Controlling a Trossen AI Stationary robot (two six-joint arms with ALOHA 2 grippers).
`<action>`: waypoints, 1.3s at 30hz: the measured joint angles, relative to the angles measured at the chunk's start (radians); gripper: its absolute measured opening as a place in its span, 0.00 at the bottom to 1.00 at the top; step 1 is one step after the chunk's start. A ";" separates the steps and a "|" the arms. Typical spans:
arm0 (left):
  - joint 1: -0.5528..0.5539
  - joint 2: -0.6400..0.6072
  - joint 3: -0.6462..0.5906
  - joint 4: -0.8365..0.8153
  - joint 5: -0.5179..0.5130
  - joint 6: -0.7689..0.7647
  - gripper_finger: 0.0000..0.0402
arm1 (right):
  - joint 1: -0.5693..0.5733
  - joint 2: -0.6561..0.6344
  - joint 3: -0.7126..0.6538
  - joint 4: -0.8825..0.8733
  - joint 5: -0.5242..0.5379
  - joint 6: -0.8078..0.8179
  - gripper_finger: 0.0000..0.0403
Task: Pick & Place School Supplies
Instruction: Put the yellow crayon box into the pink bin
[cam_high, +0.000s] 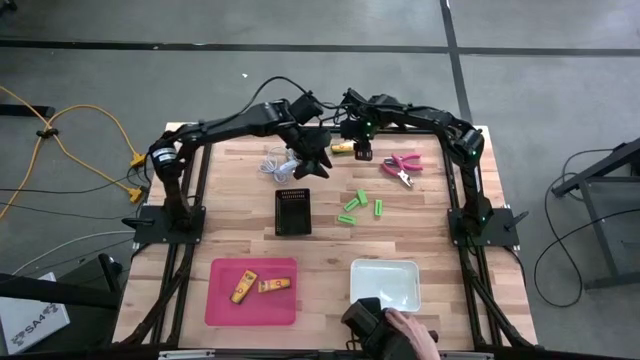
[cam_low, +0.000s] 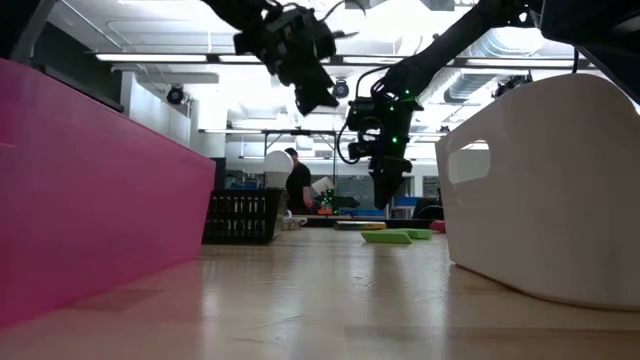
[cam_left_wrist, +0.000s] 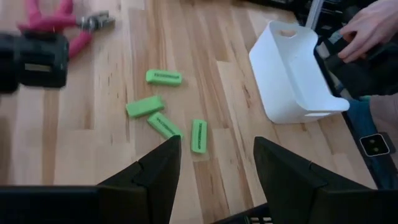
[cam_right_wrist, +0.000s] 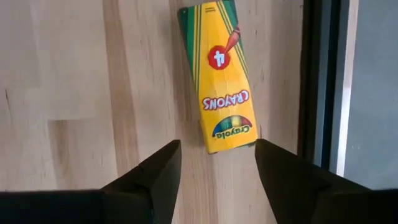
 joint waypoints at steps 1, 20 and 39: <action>-0.004 -0.009 0.000 -0.003 -0.001 0.005 0.49 | 0.000 0.000 0.000 0.000 0.000 0.000 0.48; -0.053 -0.026 -0.002 -0.035 -0.076 -0.019 0.49 | 0.000 0.000 0.000 0.028 -0.001 -0.009 0.48; -0.051 -0.026 -0.002 -0.037 -0.075 -0.020 0.49 | -0.023 0.000 0.000 0.038 0.098 -0.033 0.48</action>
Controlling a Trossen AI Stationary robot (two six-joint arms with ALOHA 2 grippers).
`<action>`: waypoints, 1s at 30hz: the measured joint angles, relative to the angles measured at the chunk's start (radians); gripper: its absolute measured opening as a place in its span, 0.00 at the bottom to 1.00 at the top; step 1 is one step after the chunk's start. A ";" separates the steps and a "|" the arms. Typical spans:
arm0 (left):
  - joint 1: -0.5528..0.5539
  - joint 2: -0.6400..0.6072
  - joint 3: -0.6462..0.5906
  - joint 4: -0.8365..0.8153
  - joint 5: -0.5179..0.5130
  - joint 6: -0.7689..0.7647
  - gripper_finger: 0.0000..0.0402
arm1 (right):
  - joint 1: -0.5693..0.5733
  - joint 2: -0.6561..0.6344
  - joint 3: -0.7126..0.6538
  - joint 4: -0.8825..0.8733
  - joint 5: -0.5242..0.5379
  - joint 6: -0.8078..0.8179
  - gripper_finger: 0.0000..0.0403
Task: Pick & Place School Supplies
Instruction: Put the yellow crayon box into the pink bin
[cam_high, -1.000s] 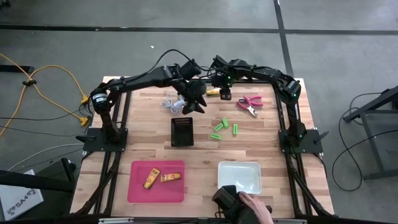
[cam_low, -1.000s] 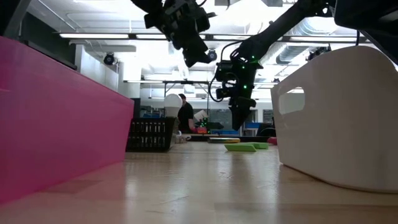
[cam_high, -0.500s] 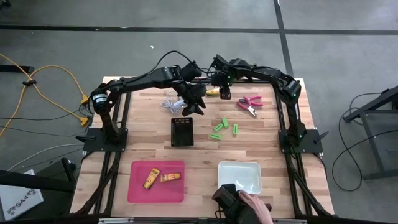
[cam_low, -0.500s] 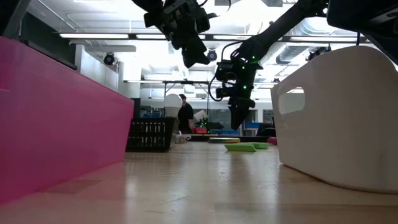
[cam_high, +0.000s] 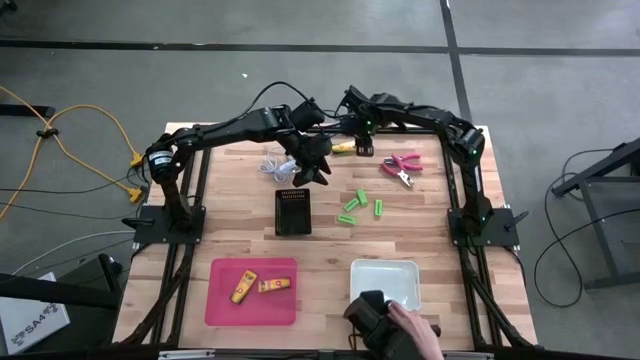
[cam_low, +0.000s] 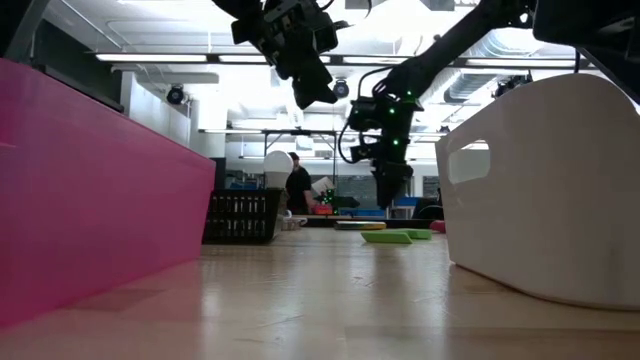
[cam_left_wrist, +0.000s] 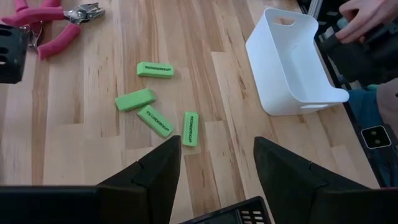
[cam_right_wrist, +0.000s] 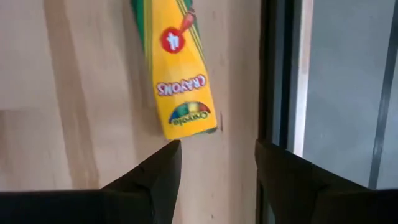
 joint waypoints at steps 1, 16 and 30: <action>0.000 0.000 0.000 0.000 0.000 0.000 0.49 | -0.003 0.000 0.000 0.002 -0.001 0.001 0.48; 0.000 0.000 0.000 0.000 0.004 -0.008 0.49 | -0.023 0.011 0.000 0.069 -0.131 0.007 0.48; 0.000 0.000 0.000 -0.001 0.004 -0.011 0.49 | -0.024 0.048 0.000 0.053 -0.096 -0.018 0.48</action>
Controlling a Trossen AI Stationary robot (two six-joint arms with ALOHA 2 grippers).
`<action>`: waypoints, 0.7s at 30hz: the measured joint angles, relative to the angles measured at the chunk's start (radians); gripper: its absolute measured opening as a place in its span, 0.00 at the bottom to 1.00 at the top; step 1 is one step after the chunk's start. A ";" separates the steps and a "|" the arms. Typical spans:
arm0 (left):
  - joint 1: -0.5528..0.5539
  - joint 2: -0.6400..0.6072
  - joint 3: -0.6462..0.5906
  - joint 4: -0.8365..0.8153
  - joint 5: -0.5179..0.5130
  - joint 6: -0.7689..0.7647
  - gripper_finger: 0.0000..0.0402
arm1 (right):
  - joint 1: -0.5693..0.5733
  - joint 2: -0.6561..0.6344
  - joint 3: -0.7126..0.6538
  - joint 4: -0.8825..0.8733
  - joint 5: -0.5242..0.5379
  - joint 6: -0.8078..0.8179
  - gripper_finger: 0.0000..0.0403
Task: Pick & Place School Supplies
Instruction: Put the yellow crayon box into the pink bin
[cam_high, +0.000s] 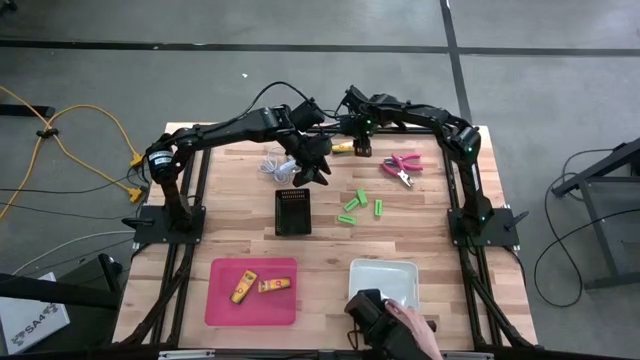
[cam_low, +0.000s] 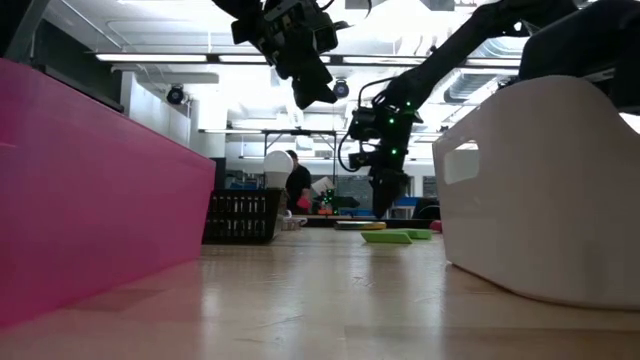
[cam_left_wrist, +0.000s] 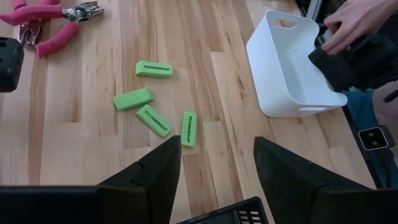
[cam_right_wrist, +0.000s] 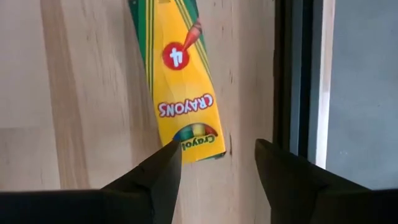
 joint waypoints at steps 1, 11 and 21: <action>0.000 0.000 0.000 0.000 0.000 0.000 0.49 | 0.003 0.000 0.000 -0.006 0.001 -0.001 0.48; 0.000 0.000 0.000 0.000 0.000 0.000 0.49 | 0.014 0.000 0.000 -0.042 0.025 -0.051 0.48; 0.000 -0.001 0.000 0.001 0.001 0.000 0.49 | 0.018 0.000 0.000 -0.052 0.027 -0.107 0.48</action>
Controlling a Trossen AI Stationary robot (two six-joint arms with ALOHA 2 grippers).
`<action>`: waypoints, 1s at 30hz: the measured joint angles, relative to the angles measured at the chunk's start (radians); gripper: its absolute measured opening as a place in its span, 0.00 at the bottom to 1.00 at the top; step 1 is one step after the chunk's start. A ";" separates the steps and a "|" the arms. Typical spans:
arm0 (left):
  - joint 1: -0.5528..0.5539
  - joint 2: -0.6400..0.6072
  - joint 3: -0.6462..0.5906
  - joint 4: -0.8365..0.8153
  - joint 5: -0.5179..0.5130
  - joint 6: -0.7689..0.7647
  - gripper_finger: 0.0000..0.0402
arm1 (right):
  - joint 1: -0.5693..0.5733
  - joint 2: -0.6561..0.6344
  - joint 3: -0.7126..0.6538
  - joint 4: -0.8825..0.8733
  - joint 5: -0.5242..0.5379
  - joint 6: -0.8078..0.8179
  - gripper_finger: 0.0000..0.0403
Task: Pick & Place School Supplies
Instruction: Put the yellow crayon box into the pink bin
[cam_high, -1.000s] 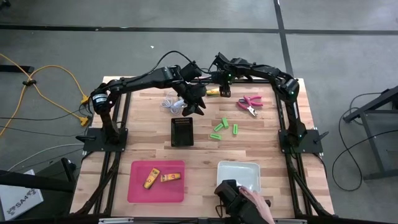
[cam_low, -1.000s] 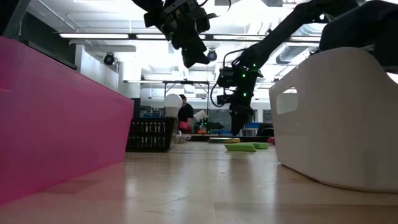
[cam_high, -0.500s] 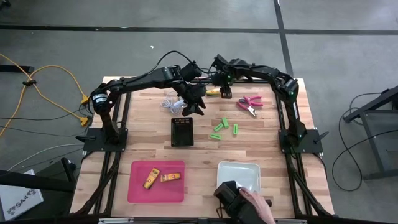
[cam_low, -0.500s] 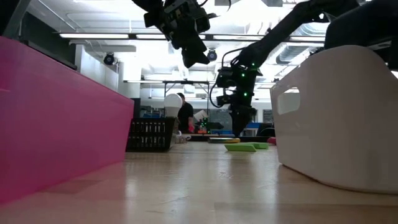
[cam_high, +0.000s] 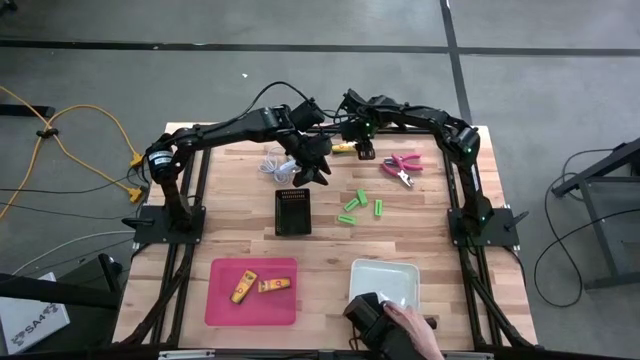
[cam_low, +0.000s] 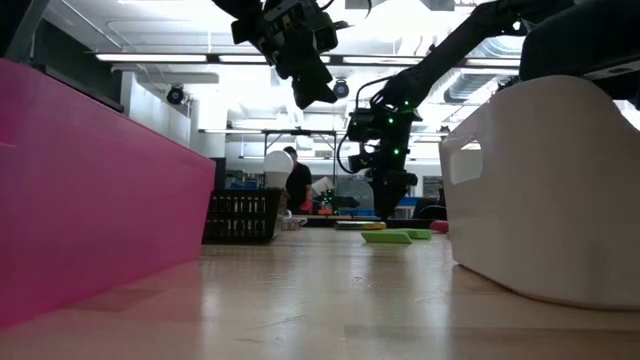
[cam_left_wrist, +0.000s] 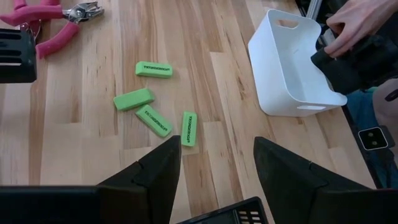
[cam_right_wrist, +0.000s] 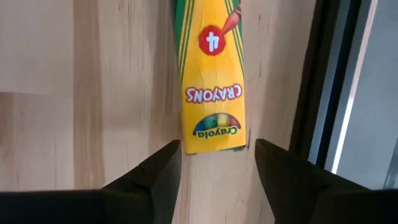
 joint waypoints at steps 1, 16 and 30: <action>0.000 0.000 0.000 0.000 0.000 0.000 0.49 | 0.000 0.000 0.000 -0.002 0.000 -0.003 0.48; 0.000 0.000 0.000 0.000 0.000 -0.002 0.49 | 0.073 -0.001 0.000 -0.032 0.071 0.002 0.48; -0.007 -0.003 0.000 -0.017 0.039 -0.007 0.49 | 0.085 -0.001 0.000 0.055 0.026 0.083 0.48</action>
